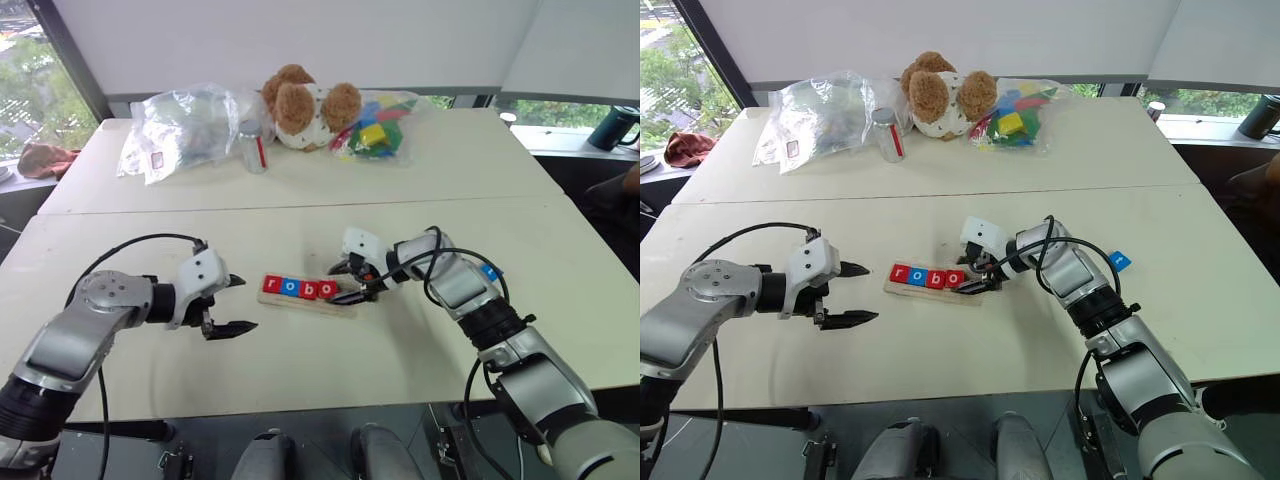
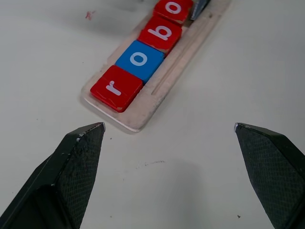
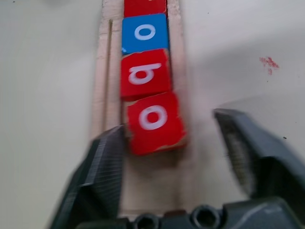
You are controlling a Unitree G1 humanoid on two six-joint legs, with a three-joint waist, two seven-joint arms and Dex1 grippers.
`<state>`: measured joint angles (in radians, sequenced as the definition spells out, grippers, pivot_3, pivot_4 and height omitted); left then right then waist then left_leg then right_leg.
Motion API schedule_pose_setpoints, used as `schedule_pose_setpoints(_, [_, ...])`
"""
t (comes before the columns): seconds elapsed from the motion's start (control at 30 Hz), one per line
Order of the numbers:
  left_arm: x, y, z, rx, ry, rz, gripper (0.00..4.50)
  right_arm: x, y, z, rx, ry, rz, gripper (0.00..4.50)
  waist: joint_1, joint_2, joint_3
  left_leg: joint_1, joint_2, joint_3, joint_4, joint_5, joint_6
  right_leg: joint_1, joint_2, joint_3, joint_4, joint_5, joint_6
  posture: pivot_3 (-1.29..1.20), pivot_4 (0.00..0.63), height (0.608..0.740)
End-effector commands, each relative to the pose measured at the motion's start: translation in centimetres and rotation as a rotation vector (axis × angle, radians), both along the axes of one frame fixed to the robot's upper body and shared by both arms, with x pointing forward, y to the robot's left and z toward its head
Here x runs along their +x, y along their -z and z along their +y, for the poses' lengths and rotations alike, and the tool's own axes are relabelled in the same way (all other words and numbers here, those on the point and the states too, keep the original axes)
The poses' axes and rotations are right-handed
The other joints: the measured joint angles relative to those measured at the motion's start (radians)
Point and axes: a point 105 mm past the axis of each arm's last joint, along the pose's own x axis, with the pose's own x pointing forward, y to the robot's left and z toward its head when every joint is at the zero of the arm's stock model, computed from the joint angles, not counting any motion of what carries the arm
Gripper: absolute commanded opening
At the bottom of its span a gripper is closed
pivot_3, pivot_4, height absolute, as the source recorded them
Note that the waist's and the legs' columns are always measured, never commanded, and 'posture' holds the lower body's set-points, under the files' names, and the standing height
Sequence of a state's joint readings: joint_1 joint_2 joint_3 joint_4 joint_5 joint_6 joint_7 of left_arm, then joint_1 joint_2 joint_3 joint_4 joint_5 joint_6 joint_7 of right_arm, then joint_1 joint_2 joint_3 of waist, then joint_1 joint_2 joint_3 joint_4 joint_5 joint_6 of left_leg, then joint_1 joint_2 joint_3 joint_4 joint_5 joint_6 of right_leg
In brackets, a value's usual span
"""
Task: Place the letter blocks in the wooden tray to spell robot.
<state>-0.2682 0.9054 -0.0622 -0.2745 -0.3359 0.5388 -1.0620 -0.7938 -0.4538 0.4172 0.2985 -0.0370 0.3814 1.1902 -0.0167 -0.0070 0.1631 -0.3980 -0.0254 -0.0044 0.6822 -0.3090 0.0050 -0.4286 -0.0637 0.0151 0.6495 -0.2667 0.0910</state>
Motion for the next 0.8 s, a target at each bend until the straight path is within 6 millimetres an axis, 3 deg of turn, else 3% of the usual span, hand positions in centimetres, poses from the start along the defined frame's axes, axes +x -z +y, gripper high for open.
schedule_pose_setpoints(0.03, [0.2, -0.5, -0.1, 0.001, 0.006, -0.033, 4.50, 0.5, -2.0, 0.8, 0.045, -0.006, -0.048, 4.41, 0.000, 0.000, 0.000, 0.000, 0.000, 0.000, 0.000, 0.000, 0.000, 0.000, 0.000, 0.000, 0.000, 0.000, 0.000, 0.00, 0.150, 0.740])
schedule_pose_setpoints(0.23, [0.6, -0.5, 0.0, -0.001, 0.005, -0.036, 4.50, 1.6, -4.1, 0.7, 0.106, 0.029, -0.090, 4.41, 0.000, 0.000, 0.000, 0.000, 0.000, 0.000, 0.000, 0.000, 0.000, 0.000, 0.000, 0.000, 0.000, 0.000, 0.000, 0.00, 0.150, 0.740])
schedule_pose_setpoints(0.37, [0.6, -0.4, -0.1, -0.008, 0.013, -0.028, 4.50, 1.0, -5.0, 0.2, 0.113, -0.015, -0.103, 4.41, 0.003, 0.000, 0.000, 0.000, 0.000, 0.000, 0.000, 0.002, -0.003, 0.000, 0.000, 0.000, 0.000, 0.000, 0.000, 0.00, 0.150, 0.740])
schedule_pose_setpoints(0.47, [0.7, -0.4, -0.1, -0.008, 0.016, -0.025, 4.50, 1.1, -5.0, -0.6, 0.103, 0.009, -0.131, 4.41, 0.003, 0.000, 0.000, -0.001, 0.000, 0.000, 0.000, 0.001, -0.003, 0.000, 0.000, 0.000, 0.000, 0.000, 0.000, 0.00, 0.150, 0.740])
schedule_pose_setpoints(0.63, [0.7, -0.2, -0.2, -0.013, 0.023, -0.018, 4.50, 3.3, -4.3, -1.9, 0.092, 0.161, -0.205, 4.41, 0.000, 0.000, 0.000, -0.001, 0.000, 0.000, 0.000, 0.001, -0.001, 0.000, 0.000, 0.000, 0.000, 0.000, 0.000, 0.00, 0.150, 0.740])
schedule_pose_setpoints(0.8, [0.7, -0.2, -0.4, -0.014, 0.030, -0.016, 4.50, 3.2, -3.2, -2.1, 0.069, 0.154, -0.202, 4.41, 0.000, 0.000, 0.000, -0.001, 0.000, 0.000, 0.000, 0.002, -0.004, 0.000, 0.000, 0.000, 0.000, 0.000, 0.000, 0.00, 0.150, 0.740])
